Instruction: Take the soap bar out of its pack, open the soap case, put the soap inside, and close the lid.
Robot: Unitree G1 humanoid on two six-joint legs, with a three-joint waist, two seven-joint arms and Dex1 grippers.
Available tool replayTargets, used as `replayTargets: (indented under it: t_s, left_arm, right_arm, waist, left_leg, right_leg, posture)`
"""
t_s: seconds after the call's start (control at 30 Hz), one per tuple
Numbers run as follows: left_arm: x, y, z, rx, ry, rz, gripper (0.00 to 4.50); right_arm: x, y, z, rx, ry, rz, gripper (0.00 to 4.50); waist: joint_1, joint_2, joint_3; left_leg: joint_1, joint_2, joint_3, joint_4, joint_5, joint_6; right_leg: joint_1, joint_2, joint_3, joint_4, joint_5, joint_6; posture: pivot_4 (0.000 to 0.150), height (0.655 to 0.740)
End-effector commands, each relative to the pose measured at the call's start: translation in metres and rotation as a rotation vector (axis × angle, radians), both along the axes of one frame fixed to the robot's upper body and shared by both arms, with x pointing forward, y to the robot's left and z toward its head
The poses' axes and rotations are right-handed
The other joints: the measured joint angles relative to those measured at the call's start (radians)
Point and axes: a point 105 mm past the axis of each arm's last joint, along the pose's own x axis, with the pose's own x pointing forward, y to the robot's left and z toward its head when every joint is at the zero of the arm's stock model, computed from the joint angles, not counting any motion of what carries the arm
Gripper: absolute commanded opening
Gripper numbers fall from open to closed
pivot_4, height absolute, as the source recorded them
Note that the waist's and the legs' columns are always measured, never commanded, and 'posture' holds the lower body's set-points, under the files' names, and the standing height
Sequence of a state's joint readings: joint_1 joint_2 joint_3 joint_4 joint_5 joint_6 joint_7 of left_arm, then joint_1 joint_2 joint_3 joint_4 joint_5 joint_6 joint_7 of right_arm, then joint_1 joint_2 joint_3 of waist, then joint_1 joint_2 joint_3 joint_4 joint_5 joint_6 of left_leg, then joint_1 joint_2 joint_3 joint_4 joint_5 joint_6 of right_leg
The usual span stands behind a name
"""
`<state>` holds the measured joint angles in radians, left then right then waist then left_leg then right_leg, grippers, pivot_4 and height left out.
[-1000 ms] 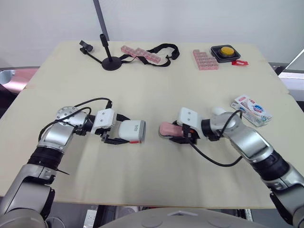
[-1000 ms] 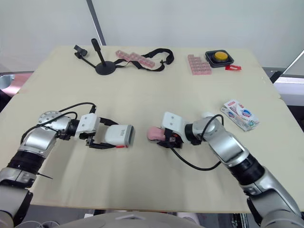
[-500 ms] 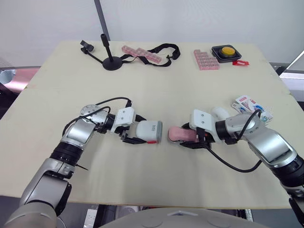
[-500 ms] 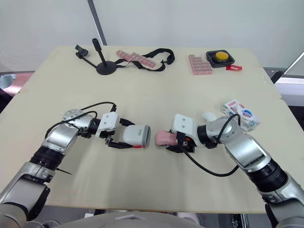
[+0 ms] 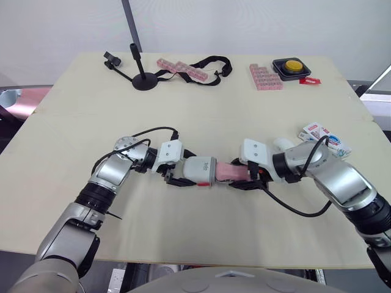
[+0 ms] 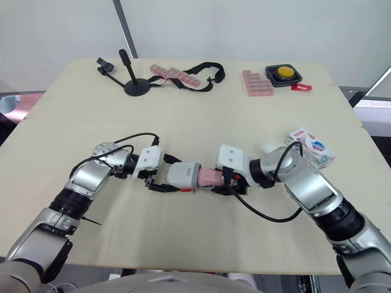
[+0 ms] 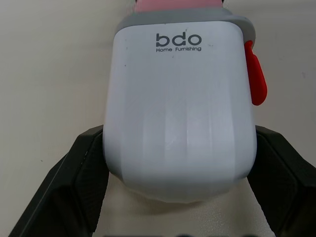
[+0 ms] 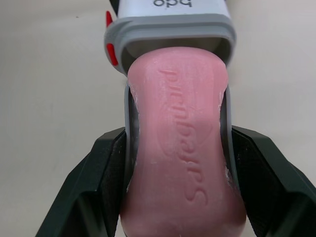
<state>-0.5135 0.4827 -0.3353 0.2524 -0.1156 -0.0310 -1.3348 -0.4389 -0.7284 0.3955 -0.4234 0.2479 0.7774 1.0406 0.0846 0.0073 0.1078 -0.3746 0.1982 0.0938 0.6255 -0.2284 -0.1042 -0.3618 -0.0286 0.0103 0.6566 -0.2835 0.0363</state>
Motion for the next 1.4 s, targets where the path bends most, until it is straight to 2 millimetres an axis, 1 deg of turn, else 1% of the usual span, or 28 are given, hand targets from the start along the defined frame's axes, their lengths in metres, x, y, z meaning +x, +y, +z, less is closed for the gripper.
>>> replayTargets:
  t_s: [0.03,0.47,0.53,0.63,0.87,1.0,1.13,1.27,1.4]
  left_arm:
    - [0.003,-0.01,0.017,-0.038,-0.051,-0.01,3.44]
    - [-0.003,-0.023,0.017,-0.067,-0.035,-0.021,3.44]
    - [-0.004,-0.025,0.016,-0.073,-0.031,-0.019,3.44]
    - [-0.004,-0.026,0.016,-0.076,-0.028,-0.011,3.44]
    - [0.001,-0.025,0.017,-0.077,-0.031,0.005,3.44]
    - [0.001,-0.026,0.018,-0.079,-0.032,0.004,3.44]
    - [0.0,-0.026,0.016,-0.076,-0.026,-0.004,3.44]
    - [-0.004,-0.024,0.011,-0.046,-0.018,-0.03,3.44]
    - [-0.005,-0.023,0.008,-0.023,-0.015,-0.04,3.44]
  right_arm:
    - [0.0,0.008,0.011,0.012,-0.047,0.023,2.59]
    - [0.003,0.018,0.013,-0.002,-0.071,0.036,2.59]
    - [0.0,0.02,0.014,0.001,-0.059,0.043,3.63]
    - [-0.002,0.019,0.016,-0.004,-0.062,0.051,4.47]
    - [-0.003,0.011,0.02,-0.011,-0.069,0.043,4.47]
    - [-0.004,0.004,0.021,-0.018,-0.074,0.031,4.47]
    - [-0.002,-0.008,0.022,-0.023,-0.079,-0.008,4.47]
    - [-0.001,-0.013,0.017,-0.031,-0.067,-0.029,4.47]
    - [0.001,-0.014,0.013,-0.025,-0.07,-0.045,4.47]
  waist:
    - [0.001,0.0,0.0]
    - [0.0,0.0,0.0]
    - [0.0,0.0,0.0]
    - [0.001,0.0,0.0]
    - [0.001,0.0,0.0]
    - [0.005,0.0,0.0]
    - [0.009,0.0,0.0]
    - [0.009,0.0,0.0]
    - [0.009,0.0,0.0]
  left_leg:
    - [0.0,0.0,0.0,0.0,0.0,0.0]
    - [0.0,0.0,0.0,0.0,0.0,0.0]
    - [0.0,0.0,0.0,0.0,0.0,0.0]
    - [0.0,0.0,0.0,0.0,0.0,0.0]
    - [0.0,0.0,0.0,0.0,0.0,0.0]
    - [0.0,0.0,0.0,0.0,0.0,0.0]
    - [0.0,0.0,0.0,0.0,0.0,0.0]
    - [-0.001,0.0,0.0,0.0,0.0,0.0]
    - [-0.001,0.0,0.0,0.0,0.0,0.0]
  right_leg:
    - [0.0,0.0,0.0,0.0,0.0,0.0]
    - [0.0,0.0,0.0,0.0,0.0,0.0]
    - [0.0,0.0,0.0,0.0,0.0,0.0]
    - [0.0,0.0,0.0,0.0,0.0,0.0]
    - [0.0,0.0,0.001,0.0,0.0,0.0]
    - [0.0,0.0,0.001,0.0,0.0,0.0]
    - [0.0,0.0,0.001,0.0,0.0,0.0]
    - [0.0,0.0,0.002,0.0,0.0,0.0]
    - [0.0,0.0,0.002,0.0,0.0,0.0]
  posture:
    - [0.15,0.74]
    - [0.15,0.74]
    - [0.15,0.74]
    - [0.15,0.74]
    - [0.15,0.74]
    - [0.15,0.74]
    - [0.15,0.74]
    - [0.15,0.74]
    - [0.15,0.74]
